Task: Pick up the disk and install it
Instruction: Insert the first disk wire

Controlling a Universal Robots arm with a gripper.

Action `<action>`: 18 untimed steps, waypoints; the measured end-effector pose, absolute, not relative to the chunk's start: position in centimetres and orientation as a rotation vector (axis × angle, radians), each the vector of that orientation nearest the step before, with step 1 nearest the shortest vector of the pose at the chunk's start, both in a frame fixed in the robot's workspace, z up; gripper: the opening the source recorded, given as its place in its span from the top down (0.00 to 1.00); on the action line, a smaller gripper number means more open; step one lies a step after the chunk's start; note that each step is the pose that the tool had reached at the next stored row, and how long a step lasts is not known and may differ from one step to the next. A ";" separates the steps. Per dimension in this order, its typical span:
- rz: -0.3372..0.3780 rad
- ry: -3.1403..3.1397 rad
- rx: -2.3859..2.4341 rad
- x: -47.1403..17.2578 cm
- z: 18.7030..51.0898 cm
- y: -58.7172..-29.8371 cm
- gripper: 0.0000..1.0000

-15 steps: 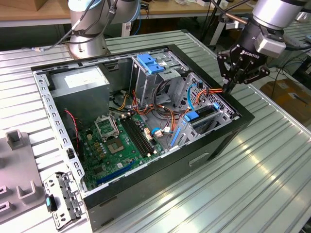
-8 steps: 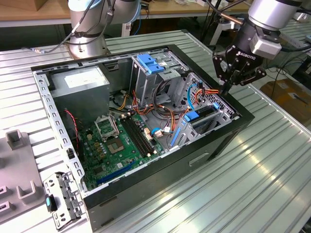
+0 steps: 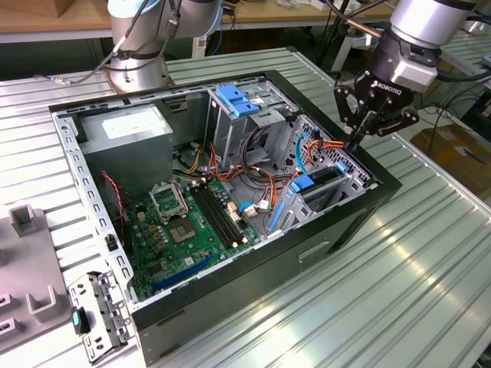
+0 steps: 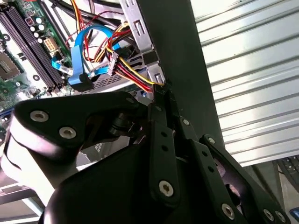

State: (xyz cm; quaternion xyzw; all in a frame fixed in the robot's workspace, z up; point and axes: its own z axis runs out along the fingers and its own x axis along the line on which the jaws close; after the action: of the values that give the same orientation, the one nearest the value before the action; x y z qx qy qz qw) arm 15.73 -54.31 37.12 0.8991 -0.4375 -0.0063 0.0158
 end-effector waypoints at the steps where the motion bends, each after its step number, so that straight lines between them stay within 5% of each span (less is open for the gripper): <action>1: -0.020 -1.361 2.796 15.6 37.1 -54.3 0.83; 18: -0.022 -1.469 2.742 15.0 37.1 -54.3 0.83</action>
State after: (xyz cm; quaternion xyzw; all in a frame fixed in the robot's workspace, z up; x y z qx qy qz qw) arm 14.97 -54.32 37.11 0.8813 -0.4722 -0.0069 0.0155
